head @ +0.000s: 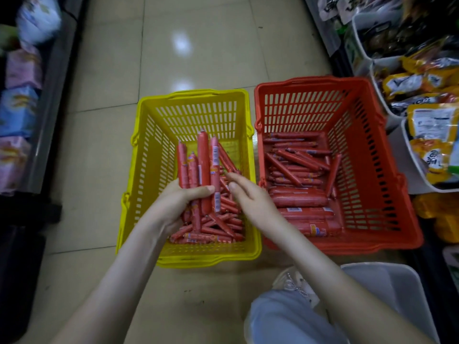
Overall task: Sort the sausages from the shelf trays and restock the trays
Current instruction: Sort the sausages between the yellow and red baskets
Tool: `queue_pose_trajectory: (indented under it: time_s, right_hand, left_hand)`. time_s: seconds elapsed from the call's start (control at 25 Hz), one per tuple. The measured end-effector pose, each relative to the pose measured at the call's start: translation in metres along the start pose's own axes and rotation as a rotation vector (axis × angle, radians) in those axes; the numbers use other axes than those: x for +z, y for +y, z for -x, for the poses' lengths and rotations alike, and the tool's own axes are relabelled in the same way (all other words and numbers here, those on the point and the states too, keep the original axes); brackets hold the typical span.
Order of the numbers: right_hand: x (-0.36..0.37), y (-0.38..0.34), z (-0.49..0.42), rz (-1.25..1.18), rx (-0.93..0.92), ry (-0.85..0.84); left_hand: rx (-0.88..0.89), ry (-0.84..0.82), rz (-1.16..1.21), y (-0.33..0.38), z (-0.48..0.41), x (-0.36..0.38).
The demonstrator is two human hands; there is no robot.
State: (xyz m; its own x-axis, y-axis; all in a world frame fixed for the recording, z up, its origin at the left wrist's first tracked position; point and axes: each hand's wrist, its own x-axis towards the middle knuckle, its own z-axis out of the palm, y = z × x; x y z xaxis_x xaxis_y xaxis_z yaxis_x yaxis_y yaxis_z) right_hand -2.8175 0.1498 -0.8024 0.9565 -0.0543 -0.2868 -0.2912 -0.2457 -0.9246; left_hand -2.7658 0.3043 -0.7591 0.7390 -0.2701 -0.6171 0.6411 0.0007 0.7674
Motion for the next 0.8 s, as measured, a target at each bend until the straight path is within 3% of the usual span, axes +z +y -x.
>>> queue_pose_trajectory:
  time_s: [0.08,0.12,0.4,0.6,0.8]
  right_hand:
    - [-0.017,-0.006,0.002,-0.453,0.09,0.023]
    - [-0.025,-0.006,0.004,-0.564,0.1,0.033]
    - [-0.089,0.023,0.033,-0.902,0.187,0.174]
    - [-0.098,0.03,0.037,-0.907,0.189,0.237]
    - [-0.048,0.031,0.017,-0.409,0.13,0.128]
  left_hand:
    - [-0.029,-0.096,-0.058,-0.007,-0.002,0.023]
    - [-0.047,-0.142,-0.081,-0.011,-0.004,0.036]
    - [-0.186,-0.345,0.007,-0.031,-0.022,0.093]
    - [-0.232,-0.279,0.102,-0.038,-0.023,0.091]
    - [-0.157,-0.116,0.289,-0.018,-0.008,0.044]
